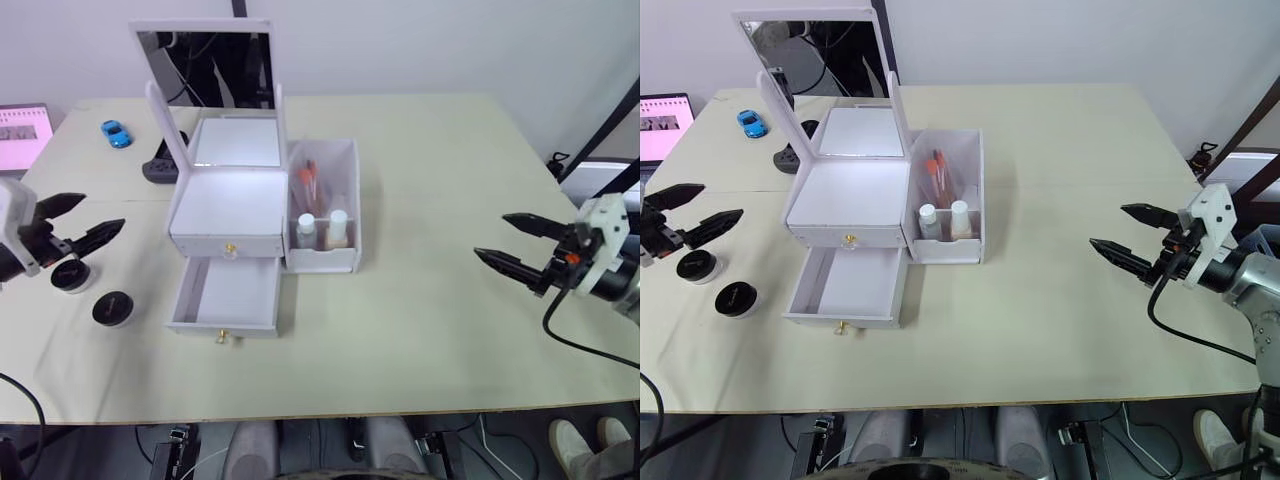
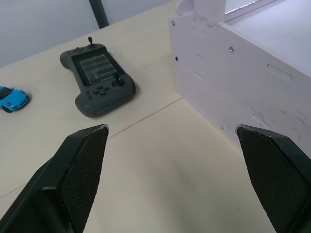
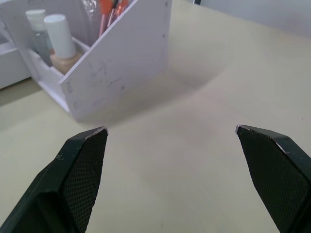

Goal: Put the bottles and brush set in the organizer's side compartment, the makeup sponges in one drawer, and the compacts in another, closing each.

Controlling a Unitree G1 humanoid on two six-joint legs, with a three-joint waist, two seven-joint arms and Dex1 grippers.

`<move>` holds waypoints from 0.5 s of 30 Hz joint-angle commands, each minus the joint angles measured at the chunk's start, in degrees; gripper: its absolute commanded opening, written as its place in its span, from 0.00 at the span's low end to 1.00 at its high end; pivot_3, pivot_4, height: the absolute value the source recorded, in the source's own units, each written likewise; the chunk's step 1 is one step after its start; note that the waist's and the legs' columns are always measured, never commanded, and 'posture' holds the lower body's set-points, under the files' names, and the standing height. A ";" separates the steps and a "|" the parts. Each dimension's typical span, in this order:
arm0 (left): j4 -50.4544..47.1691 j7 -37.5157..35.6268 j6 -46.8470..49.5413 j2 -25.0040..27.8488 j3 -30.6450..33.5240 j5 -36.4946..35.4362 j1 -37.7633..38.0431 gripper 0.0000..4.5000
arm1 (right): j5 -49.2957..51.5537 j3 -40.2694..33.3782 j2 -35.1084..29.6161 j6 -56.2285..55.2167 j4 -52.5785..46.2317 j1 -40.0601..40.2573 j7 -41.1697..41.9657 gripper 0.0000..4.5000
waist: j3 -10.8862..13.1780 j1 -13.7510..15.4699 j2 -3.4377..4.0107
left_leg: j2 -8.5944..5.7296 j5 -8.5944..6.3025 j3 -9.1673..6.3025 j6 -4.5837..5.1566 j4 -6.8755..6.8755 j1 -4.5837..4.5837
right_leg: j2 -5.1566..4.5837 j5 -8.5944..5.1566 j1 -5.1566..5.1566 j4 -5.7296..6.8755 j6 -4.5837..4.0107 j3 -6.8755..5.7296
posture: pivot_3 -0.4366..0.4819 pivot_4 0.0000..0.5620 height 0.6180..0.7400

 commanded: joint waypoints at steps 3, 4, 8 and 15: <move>-5.75 0.88 1.98 -0.09 5.45 -2.03 2.57 0.98 | 3.86 1.02 -1.64 7.32 -5.07 -5.56 -2.74 1.00 | 0.04 -0.06 0.06 | 0.00 0.00 -0.01 0.00 0.00 0.00 | 0.00 0.00 0.00 0.00 -0.01 0.00 | 0.48 0.27 0.89; -7.33 1.02 2.31 -0.49 6.91 -2.33 4.60 0.98 | 4.21 1.73 -1.62 8.06 -6.13 -6.29 -2.68 1.00 | 0.05 -0.35 0.17 | -0.08 0.00 -0.31 0.01 -0.07 -0.07 | -0.09 -0.01 0.17 -0.08 0.00 -0.19 | 0.48 0.27 0.90; -12.63 2.14 3.38 -2.80 12.79 -3.20 12.91 0.98 | 4.50 5.54 -2.34 10.95 -8.03 -10.47 -2.22 1.00 | 0.32 -2.54 0.59 | -1.81 0.07 -3.45 0.04 0.02 -0.16 | -1.50 -0.87 1.39 0.28 0.91 -2.54 | 0.48 0.27 0.91; -22.60 7.41 3.22 -11.09 19.31 -3.42 24.63 0.98 | 8.53 13.40 -2.68 16.32 -9.07 -24.56 3.11 1.00 | 0.46 -0.88 0.74 | -1.64 0.09 -3.20 -0.03 -0.05 -0.12 | -1.26 -1.20 1.11 0.65 0.51 -2.17 | 0.48 0.27 0.91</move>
